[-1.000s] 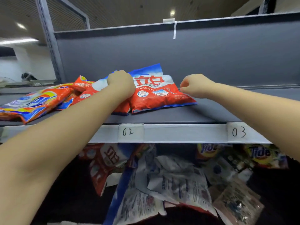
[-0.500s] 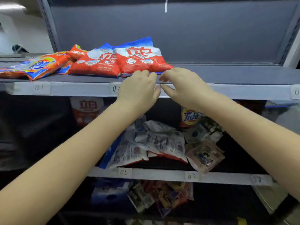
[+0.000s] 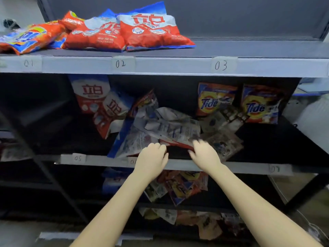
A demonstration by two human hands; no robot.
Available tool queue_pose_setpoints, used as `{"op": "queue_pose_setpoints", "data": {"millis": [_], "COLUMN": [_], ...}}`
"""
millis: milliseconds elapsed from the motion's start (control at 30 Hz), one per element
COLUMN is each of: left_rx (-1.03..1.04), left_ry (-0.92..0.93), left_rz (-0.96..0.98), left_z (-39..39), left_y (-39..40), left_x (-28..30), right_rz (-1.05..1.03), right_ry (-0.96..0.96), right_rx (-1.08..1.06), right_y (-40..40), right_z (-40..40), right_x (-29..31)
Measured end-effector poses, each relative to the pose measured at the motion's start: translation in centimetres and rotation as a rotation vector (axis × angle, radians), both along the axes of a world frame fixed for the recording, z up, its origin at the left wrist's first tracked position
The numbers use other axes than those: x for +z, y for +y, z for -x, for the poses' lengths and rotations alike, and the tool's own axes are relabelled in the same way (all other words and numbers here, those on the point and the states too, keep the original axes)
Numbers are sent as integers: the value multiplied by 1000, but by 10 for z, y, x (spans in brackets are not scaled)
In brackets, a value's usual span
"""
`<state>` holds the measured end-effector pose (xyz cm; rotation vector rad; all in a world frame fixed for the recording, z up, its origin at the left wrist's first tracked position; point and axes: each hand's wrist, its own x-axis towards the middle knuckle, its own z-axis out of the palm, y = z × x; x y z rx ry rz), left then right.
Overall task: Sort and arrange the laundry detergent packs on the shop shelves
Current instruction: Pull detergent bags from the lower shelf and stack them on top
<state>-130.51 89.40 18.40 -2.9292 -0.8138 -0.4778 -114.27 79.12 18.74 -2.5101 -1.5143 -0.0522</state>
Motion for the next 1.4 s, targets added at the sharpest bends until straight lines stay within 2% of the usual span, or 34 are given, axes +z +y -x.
{"op": "queue_pose_setpoints", "data": {"millis": [200, 300, 467, 633, 800, 867, 933, 1000, 1133, 1200, 1267, 1333, 1400], "left_rx": [-57, -92, -179, -164, -39, 13, 57, 95, 166, 90, 3, 13, -5], "left_ry": [46, 71, -18, -134, -80, -49, -108, -218, -456, -551, -599, -599, -587], "left_rz": [41, 99, 130, 171, 270, 324, 487, 761, 1226, 1408, 1539, 1700, 1779], "left_z": [-20, -32, -42, -52, -61, -65, -67, -69, -77, -75, -68, -62, -53], "left_y": [36, 57, 76, 84, 80, 77, 73, 70, 64, 56, 38, 24, 9], "left_x": [-23, -28, -40, -44, -31, -22, -15, -10, -1, 1, 8, 5, 0], "right_rz": [-134, -11, 24, -93, -204, -306, -513, -710, -872, -975, -1009, -985, -938], "right_ry": [21, 34, -16, 62, 100, 145, 258, 455, 820, 1043, 1230, 1355, 1453], "right_rx": [-17, -69, -74, -164, -299, -352, -354, -355, -329, -237, -188, -227, -283], "right_y": [49, 70, 81, 73, 66, 58, 45, 27, -17, -43, -64, -78, -91], "right_z": [-17, -28, -39, -53, -48, -47, -43, -38, -29, -20, -13, -8, -1], "right_x": [-42, -46, -56, -33, 2, 16, 27, 34, 43, 44, 36, 24, 15]}}
